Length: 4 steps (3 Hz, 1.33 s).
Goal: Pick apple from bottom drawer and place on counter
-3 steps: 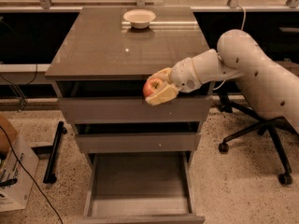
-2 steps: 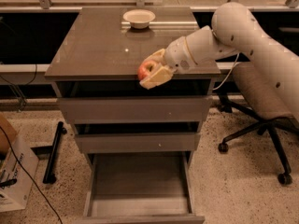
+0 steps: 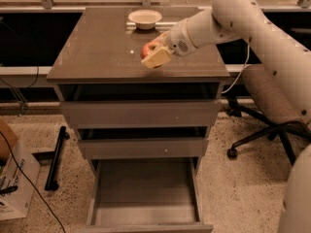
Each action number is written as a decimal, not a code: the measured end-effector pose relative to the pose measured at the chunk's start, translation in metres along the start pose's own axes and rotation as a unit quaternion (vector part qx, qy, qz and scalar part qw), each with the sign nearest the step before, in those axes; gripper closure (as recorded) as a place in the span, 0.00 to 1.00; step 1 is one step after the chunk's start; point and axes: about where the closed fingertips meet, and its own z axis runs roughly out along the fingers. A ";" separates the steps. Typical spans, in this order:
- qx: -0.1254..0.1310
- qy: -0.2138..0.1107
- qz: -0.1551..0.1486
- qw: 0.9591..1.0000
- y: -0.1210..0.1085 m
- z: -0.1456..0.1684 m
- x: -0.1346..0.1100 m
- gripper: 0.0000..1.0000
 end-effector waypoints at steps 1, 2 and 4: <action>0.040 -0.012 0.041 0.998 -0.043 0.004 0.002 1.00; 0.074 -0.026 0.078 0.994 -0.084 0.011 0.013 1.00; 0.119 -0.026 0.149 0.981 -0.136 0.014 0.046 0.58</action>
Offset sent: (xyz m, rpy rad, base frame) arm 0.1340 -0.0531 -0.0126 0.1487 0.0223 -0.3333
